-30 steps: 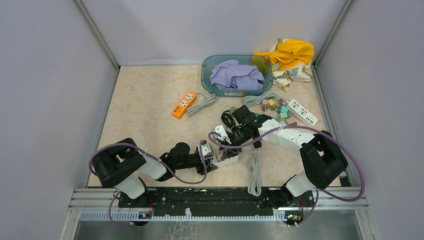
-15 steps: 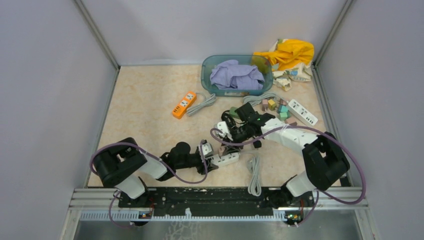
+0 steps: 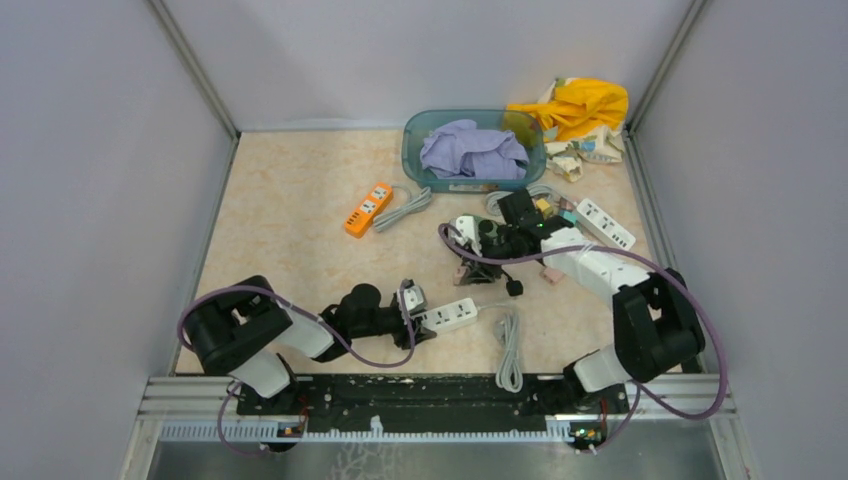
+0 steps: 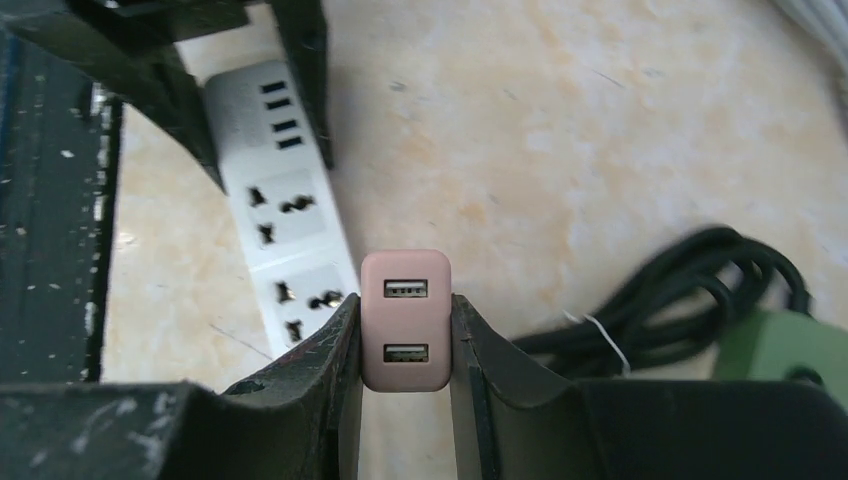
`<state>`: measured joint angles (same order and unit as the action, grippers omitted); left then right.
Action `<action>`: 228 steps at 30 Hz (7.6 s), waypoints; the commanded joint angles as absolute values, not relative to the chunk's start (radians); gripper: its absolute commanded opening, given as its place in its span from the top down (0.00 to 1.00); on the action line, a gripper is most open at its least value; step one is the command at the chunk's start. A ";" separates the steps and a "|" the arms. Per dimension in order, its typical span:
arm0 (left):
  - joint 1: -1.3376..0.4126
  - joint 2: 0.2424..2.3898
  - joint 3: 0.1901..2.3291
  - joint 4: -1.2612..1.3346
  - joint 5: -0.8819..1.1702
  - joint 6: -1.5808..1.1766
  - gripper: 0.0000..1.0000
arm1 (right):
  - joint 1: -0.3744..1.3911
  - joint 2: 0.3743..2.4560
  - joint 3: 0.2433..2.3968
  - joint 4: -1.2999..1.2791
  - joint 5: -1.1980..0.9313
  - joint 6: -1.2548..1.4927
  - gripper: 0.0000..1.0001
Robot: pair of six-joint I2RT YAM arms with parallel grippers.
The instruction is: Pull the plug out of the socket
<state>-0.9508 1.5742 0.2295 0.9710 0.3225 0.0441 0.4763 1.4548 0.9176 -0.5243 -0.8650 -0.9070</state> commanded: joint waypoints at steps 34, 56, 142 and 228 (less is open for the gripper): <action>-0.946 1.496 0.245 0.919 0.303 -0.001 0.97 | 0.219 1.501 1.014 -0.457 -0.478 -0.754 0.63; -0.946 1.307 0.323 0.667 0.225 -0.015 0.13 | 0.190 1.279 1.010 -0.414 -0.649 -0.707 0.32; -0.733 1.087 0.520 -0.017 -0.124 -0.310 1.00 | -0.078 1.057 0.838 -0.209 -1.153 -0.314 0.15; -0.328 0.640 0.850 -0.099 0.403 -0.372 0.00 | -0.140 0.988 1.323 -0.510 -0.986 0.037 0.01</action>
<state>-0.3336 0.6483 0.7944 -0.0643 0.3939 -0.3946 -0.1322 0.9943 1.2591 -0.5240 -0.9878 -0.1127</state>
